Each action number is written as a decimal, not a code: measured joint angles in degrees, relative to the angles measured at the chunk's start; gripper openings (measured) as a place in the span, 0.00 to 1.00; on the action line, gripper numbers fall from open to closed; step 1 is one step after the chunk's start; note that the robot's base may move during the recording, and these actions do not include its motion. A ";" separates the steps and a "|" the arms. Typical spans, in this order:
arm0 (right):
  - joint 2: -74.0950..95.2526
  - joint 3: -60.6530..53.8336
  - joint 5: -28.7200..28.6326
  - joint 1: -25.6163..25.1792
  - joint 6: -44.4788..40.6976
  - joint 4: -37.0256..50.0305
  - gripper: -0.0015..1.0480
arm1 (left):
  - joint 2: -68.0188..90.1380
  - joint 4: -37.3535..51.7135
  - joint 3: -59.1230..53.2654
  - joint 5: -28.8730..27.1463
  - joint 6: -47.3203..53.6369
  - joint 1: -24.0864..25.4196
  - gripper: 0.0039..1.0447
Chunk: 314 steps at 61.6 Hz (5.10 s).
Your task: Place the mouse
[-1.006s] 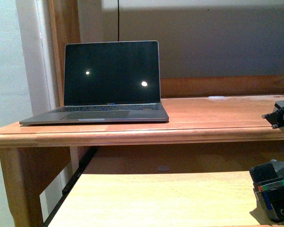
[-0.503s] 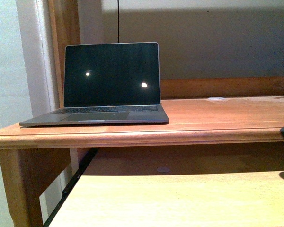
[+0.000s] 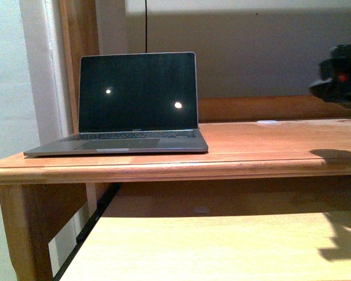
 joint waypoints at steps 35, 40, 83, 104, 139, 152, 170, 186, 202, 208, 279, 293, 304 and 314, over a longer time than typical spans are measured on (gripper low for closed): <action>20.96 13.94 11.93 3.50 -3.41 0.61 0.54 | 0.00 0.00 0.00 0.00 0.00 0.00 0.93; 21.14 13.75 11.04 3.50 -3.30 1.33 0.68 | 0.00 0.00 0.00 -0.02 0.00 0.00 0.93; -24.63 -40.92 -46.45 -26.01 1.40 26.10 0.93 | 0.00 0.00 0.00 0.00 0.00 0.00 0.93; -31.28 -51.89 -80.15 -50.38 -21.55 3.65 0.93 | 0.00 0.00 0.00 0.00 0.00 0.00 0.93; -18.60 -56.68 -56.00 -26.51 -16.76 32.33 0.93 | 0.00 0.00 0.00 0.00 0.00 0.02 0.93; -6.29 -49.13 -42.34 -15.72 -10.40 41.24 0.93 | 0.00 0.00 0.00 0.00 0.00 0.02 0.93; 7.72 -36.11 -26.91 -4.76 -6.32 43.63 0.93 | 0.00 0.00 0.00 0.00 0.00 0.00 0.93; 13.27 -32.22 -19.19 -1.09 -2.14 45.29 0.93 | 0.00 0.00 0.00 0.00 0.00 0.00 0.93; 7.43 -35.93 -20.68 -4.66 2.62 47.04 0.93 | 0.00 0.00 0.00 -0.02 0.00 0.02 0.93; 0.52 -39.36 -22.38 -8.76 4.74 45.88 0.93 | 0.00 0.00 0.00 0.00 0.00 0.00 0.93; -84.48 -73.24 -14.03 -21.73 -0.24 3.58 0.06 | -0.02 0.00 0.00 0.07 0.00 0.02 0.93; -85.66 -73.24 -13.25 -21.11 -0.37 3.19 0.03 | -0.02 0.00 0.00 0.15 0.00 0.02 0.93; -85.66 -73.24 -13.25 -21.11 -0.37 3.19 0.03 | -0.02 0.00 0.00 0.13 0.00 0.02 0.93; -85.66 -73.24 -13.25 -21.11 -0.42 3.19 0.25 | -0.02 0.00 0.00 0.13 0.00 0.02 0.93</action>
